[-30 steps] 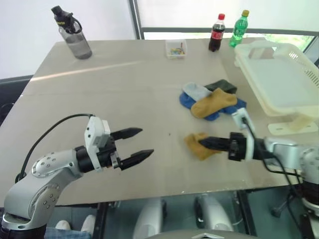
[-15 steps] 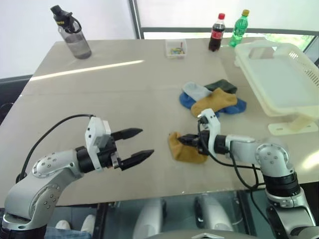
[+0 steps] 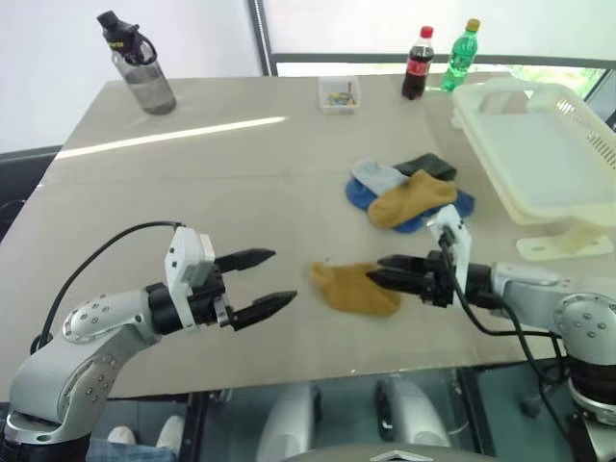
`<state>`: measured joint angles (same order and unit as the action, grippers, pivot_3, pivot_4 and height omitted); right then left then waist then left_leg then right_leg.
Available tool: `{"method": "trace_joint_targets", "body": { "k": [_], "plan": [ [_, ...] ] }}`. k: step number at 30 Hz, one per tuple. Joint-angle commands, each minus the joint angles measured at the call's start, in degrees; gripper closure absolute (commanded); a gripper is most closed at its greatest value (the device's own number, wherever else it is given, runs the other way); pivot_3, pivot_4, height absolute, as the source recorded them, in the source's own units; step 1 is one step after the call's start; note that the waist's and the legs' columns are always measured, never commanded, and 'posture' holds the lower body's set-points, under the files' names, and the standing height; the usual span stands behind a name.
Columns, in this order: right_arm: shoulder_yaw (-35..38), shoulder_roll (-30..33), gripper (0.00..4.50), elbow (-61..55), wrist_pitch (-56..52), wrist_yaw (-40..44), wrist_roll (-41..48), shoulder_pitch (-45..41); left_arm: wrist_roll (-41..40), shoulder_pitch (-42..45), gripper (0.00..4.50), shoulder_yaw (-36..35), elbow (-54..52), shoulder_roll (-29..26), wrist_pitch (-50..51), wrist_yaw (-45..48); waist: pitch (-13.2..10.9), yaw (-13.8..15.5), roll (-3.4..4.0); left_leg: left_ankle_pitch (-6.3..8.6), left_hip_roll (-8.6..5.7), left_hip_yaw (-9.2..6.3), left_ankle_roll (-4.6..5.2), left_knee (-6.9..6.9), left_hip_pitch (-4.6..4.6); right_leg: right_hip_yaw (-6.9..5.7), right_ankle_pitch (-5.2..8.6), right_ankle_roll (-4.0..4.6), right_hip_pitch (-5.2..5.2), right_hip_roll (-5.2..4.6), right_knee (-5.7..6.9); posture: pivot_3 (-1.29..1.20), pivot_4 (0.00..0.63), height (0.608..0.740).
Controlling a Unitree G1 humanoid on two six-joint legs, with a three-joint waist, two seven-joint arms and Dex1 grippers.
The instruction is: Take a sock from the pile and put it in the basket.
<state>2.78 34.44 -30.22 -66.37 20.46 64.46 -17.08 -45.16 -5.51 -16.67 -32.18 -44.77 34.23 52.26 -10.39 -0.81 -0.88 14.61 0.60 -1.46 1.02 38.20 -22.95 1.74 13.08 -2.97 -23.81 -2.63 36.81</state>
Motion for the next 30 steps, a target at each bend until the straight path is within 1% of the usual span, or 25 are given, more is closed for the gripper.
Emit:
{"method": "trace_joint_targets", "body": {
  "k": [1,3,7,10,13,17,24,27,30],
  "plan": [
    [-5.8,5.7,2.25,-3.1,6.1,5.8,-10.4,3.3,-0.2,0.5,0.00,-0.1,-0.5,-0.2,-0.9,0.6,0.0,0.0,0.00,0.00,0.00,0.00,0.00,0.00,0.00,-0.01,0.00,0.00,0.00,0.00,0.00,0.00,0.150,0.740],
    [-9.7,7.7,2.25,-2.8,10.0,8.4,-15.9,4.9,-0.2,0.7,0.00,0.1,-0.3,-0.3,-0.9,0.7,0.0,0.0,0.00,0.00,0.00,0.02,0.00,0.00,-0.01,-0.01,0.00,0.01,0.00,-0.01,-0.02,0.00,0.150,0.740],
    [-17.6,10.0,2.25,2.0,19.1,11.0,-29.9,4.7,-0.1,1.3,0.00,0.3,0.1,-0.5,-0.9,0.8,0.0,-0.1,-0.01,0.00,0.00,0.01,0.00,0.00,0.03,0.04,0.01,-0.02,0.00,-0.01,-0.02,0.00,0.150,0.740],
    [-19.7,9.3,2.25,5.7,24.2,11.5,-36.6,4.4,-0.1,1.4,0.00,0.3,0.2,-0.5,-0.9,0.9,0.0,-0.1,-0.04,0.00,0.01,0.01,0.00,0.03,0.06,0.04,0.02,-0.05,0.01,-0.02,-0.02,0.00,0.150,0.740],
    [-19.8,8.5,2.25,8.2,27.2,11.8,-40.5,4.1,-0.1,1.5,0.00,0.3,0.2,-0.6,-0.8,0.9,0.0,0.0,-0.06,0.00,0.01,0.00,0.00,0.04,0.09,0.04,0.02,-0.06,0.04,-0.01,0.00,0.00,0.150,0.740],
    [-17.8,7.6,2.25,9.9,28.6,11.7,-42.8,4.2,-0.1,1.3,0.00,0.2,0.1,-0.5,-0.8,0.8,0.0,0.0,-0.08,0.00,0.02,-0.02,-0.01,0.07,0.09,0.04,0.01,-0.05,0.05,-0.02,0.01,0.00,0.150,0.740],
    [-13.6,9.4,2.25,10.6,29.3,15.3,-43.0,5.6,-0.2,1.2,0.00,0.3,-0.1,-0.3,-0.8,0.6,0.0,0.3,-0.08,0.00,0.01,-0.04,0.00,0.07,0.07,0.04,-0.09,0.13,0.06,-0.07,0.00,0.00,0.150,0.740],
    [-11.1,9.0,2.25,7.7,26.7,18.0,-38.8,6.4,-0.2,1.3,0.00,0.3,0.0,-0.4,-0.8,0.7,0.0,0.2,-0.08,0.00,0.00,-0.04,0.00,0.06,0.05,0.04,-0.09,0.14,0.06,-0.07,0.00,0.00,0.150,0.740],
    [-6.3,8.9,2.25,3.6,21.5,21.3,-30.1,7.0,-0.2,1.6,0.00,0.2,0.1,-0.5,-0.8,0.6,0.0,0.2,-0.07,0.00,0.01,-0.05,0.00,0.03,0.05,0.03,-0.10,0.16,0.05,-0.06,0.00,0.00,0.150,0.740]
  ]
}}
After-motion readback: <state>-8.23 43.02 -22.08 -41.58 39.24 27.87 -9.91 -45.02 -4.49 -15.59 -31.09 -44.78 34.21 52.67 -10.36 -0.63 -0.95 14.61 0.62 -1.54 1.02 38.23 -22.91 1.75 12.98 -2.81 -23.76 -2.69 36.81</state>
